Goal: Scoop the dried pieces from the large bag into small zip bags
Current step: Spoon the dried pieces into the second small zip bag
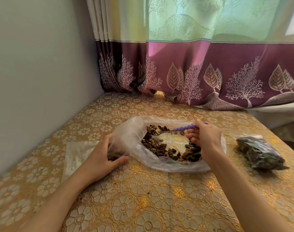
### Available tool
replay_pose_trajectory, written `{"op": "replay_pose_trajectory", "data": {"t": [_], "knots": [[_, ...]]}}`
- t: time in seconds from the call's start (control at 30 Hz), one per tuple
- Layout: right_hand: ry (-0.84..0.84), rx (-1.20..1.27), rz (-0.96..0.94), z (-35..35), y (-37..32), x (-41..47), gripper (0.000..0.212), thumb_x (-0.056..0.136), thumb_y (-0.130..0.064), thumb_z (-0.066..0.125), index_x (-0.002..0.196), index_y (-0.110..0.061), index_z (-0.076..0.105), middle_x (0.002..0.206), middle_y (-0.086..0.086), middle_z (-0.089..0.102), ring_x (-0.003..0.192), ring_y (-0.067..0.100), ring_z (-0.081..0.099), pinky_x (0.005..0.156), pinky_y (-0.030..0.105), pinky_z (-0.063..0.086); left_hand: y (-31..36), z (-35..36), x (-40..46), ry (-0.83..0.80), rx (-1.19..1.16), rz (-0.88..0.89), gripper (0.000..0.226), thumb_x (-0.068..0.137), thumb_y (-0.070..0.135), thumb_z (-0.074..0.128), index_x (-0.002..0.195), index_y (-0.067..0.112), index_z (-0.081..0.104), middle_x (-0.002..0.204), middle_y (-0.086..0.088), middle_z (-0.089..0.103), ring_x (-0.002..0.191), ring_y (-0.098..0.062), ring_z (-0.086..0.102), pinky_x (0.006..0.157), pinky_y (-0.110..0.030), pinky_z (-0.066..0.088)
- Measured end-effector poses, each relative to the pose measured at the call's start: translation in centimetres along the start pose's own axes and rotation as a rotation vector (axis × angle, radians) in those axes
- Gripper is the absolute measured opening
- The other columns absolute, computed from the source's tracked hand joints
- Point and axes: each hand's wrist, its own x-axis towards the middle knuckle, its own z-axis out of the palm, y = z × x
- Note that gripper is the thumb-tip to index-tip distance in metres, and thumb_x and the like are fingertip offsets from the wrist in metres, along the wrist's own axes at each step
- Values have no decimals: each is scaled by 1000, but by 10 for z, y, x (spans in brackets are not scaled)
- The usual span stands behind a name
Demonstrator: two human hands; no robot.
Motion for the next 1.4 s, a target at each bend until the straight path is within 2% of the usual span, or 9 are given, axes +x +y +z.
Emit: {"op": "replay_pose_trajectory", "data": {"t": [0.27,0.4,0.6,0.73,0.8,1.0,1.1,1.23,1.4], "knots": [[-56,160,-32,-4,-20,-6,32,97,-15,46,69,-5,58,55,3,58,44,11,49,40,18,35,4,-2,-2,18,-66,-5,92,58,60,66,135,24,30,109,36,36,88,30,37,68,8,32],[-133,198,-99,-1,-35,-15,35,98,-16,46,67,-5,59,54,3,57,44,11,48,39,18,34,4,-2,-2,14,-59,-14,92,58,59,66,135,25,30,114,24,42,91,24,39,67,8,33],[-283,149,-245,16,-43,-39,31,97,-15,48,73,-1,62,54,1,62,47,12,54,41,18,41,5,-2,-2,18,-70,-6,93,58,59,66,135,23,30,107,33,36,88,27,38,67,9,31],[-438,49,-463,27,-39,-53,24,97,-7,46,79,1,59,59,-3,69,49,14,60,43,18,47,4,-2,-1,-3,-76,-25,90,58,60,65,134,25,30,117,18,43,95,9,46,66,6,34],[-507,-15,-554,30,-37,-56,20,96,-4,47,81,1,58,62,-5,70,52,17,62,45,19,49,3,-2,-1,-16,-102,-30,86,57,60,66,130,31,30,117,16,46,95,9,49,68,4,36],[-567,-90,-596,30,-32,-54,12,93,-3,52,92,1,63,70,12,68,59,24,67,51,26,53,0,-1,-1,-2,-99,-37,93,55,61,66,134,26,30,120,11,50,105,-6,52,74,-5,37],[-540,-58,-596,27,-34,-51,15,94,-1,48,86,2,60,64,1,69,54,18,63,47,21,50,1,0,-1,5,-84,-34,91,56,59,65,132,22,33,115,12,49,97,1,51,68,-3,39],[-315,110,-494,20,-36,-42,25,96,-8,46,76,1,58,58,-1,68,45,12,55,40,19,43,2,-1,-2,-1,-72,-36,92,56,61,65,134,24,31,117,14,49,101,-2,52,69,-3,38],[-85,176,-355,9,-33,-25,32,96,-16,49,68,-7,59,50,-3,63,44,9,53,40,18,40,4,-2,-2,17,-132,-38,90,57,59,66,134,29,31,107,36,41,87,25,44,66,4,36]]}}
